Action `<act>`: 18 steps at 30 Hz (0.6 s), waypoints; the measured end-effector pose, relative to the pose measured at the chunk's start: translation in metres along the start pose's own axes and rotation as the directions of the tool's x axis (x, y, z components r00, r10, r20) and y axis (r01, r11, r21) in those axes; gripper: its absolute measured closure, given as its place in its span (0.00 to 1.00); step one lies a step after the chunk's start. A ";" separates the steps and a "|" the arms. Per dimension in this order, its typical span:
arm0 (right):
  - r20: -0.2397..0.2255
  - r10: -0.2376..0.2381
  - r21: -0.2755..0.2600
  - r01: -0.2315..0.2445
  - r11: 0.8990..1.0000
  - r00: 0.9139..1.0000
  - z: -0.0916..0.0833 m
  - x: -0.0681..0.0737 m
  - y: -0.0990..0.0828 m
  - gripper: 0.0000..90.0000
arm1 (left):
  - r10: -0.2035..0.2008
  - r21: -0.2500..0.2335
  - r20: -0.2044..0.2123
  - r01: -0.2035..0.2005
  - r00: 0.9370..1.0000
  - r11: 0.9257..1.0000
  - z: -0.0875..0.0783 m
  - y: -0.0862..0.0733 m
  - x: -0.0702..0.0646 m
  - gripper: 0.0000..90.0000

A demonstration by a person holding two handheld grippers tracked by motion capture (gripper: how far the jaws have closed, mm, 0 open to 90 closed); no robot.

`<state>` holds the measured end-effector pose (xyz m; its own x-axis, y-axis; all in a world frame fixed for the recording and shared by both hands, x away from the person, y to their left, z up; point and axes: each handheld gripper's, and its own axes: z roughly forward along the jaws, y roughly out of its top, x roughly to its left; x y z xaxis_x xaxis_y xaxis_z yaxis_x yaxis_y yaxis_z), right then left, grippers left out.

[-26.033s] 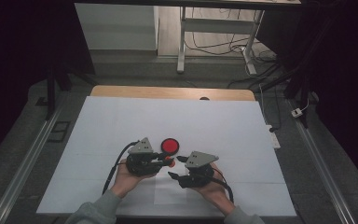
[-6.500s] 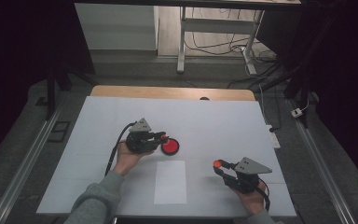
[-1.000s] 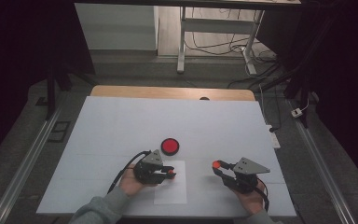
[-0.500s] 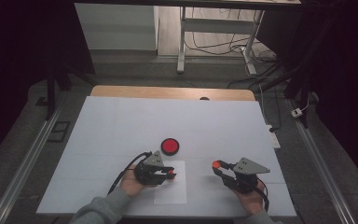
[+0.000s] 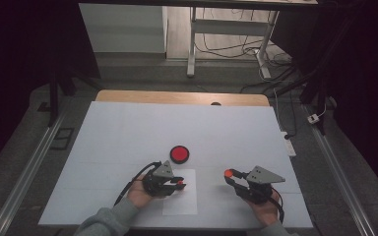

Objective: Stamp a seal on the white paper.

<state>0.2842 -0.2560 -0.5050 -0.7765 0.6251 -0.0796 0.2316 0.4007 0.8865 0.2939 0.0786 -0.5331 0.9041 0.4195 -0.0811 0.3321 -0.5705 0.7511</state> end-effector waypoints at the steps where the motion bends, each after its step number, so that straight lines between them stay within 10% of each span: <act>1: 0.000 0.000 0.000 0.000 1.000 1.000 0.000 0.000 0.000 0.72 | 0.007 -0.001 -0.003 -0.007 1.000 1.000 0.000 -0.001 0.000 0.80; 18: 0.002 0.000 -0.002 0.000 1.000 1.000 0.000 0.002 0.000 0.72 | 0.044 0.009 -0.035 -0.043 0.998 0.999 0.001 -0.002 -0.006 0.81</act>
<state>0.2829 -0.2546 -0.5049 -0.7755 0.6262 -0.0803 0.2305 0.3993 0.8873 0.2885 0.0765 -0.5344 0.9079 0.4184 -0.0254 0.2950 -0.5947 0.7479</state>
